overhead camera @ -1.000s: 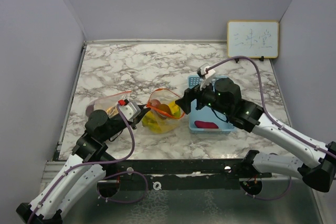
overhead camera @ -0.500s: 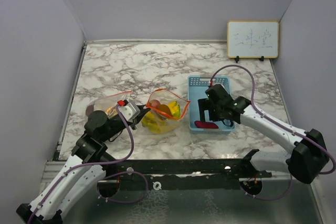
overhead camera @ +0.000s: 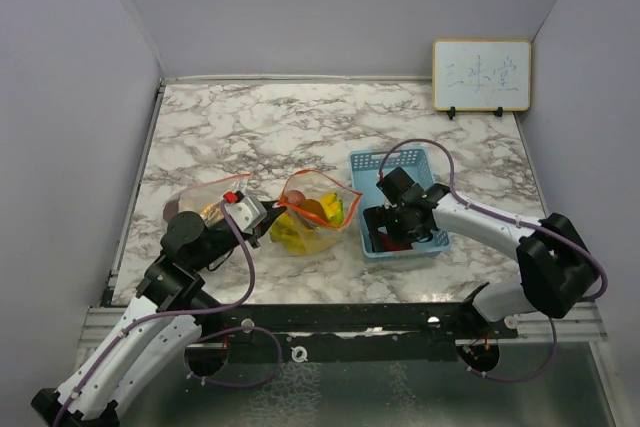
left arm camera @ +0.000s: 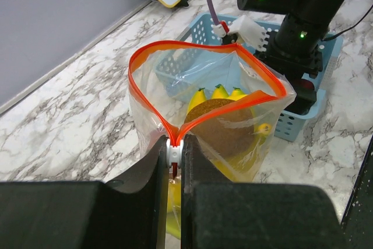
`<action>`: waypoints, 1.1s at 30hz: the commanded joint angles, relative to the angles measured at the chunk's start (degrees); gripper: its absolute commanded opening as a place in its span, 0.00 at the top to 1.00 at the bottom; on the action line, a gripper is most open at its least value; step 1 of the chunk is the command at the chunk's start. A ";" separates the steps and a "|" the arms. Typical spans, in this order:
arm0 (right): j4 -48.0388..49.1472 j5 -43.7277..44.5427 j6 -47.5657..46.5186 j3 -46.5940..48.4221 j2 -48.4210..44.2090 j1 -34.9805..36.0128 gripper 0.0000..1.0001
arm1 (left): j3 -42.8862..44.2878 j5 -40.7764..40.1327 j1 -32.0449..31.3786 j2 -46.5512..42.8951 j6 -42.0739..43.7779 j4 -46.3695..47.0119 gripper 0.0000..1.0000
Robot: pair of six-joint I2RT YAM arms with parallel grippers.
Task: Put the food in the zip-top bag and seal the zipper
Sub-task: Pick up the fake vegetable from the bin, then place the fake vegetable in the zipper food storage bag.
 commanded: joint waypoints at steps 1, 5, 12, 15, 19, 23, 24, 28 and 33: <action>4.61 -4.52 -1.36 -1.55 4.39 0.04 0.02 | -0.29 -0.04 0.01 -0.81 0.12 2.02 1.00; 6.15 -4.46 -1.40 -1.03 5.53 0.03 0.19 | -0.13 -0.37 0.00 -1.13 0.18 1.52 1.00; 5.56 -0.77 -0.92 2.61 1.09 0.02 0.83 | -0.11 -0.67 -0.03 -1.51 0.11 1.26 1.00; 6.01 -1.71 -3.12 5.12 -3.84 0.06 0.86 | -0.23 -0.77 0.01 -1.69 0.12 1.17 1.00; 11.23 -10.30 -6.90 7.56 -11.78 0.06 0.87 | -0.23 -0.76 0.01 -1.71 0.11 1.04 1.00; 19.04 -25.47 -8.84 8.09 -17.92 0.15 0.88 | 0.00 -0.85 0.01 -1.76 0.14 0.85 1.00; 20.17 -28.75 -9.56 8.37 -18.82 0.27 0.88 | 0.08 -0.94 0.01 -1.78 0.08 0.75 1.00; 21.05 -37.47 -13.65 10.77 -18.18 1.25 0.88 | 0.09 -0.56 0.01 -1.80 0.15 0.48 1.00; 19.98 -41.44 -18.37 14.87 -12.38 3.13 0.88 | 1.21 -0.21 0.01 -1.40 0.56 -0.66 1.00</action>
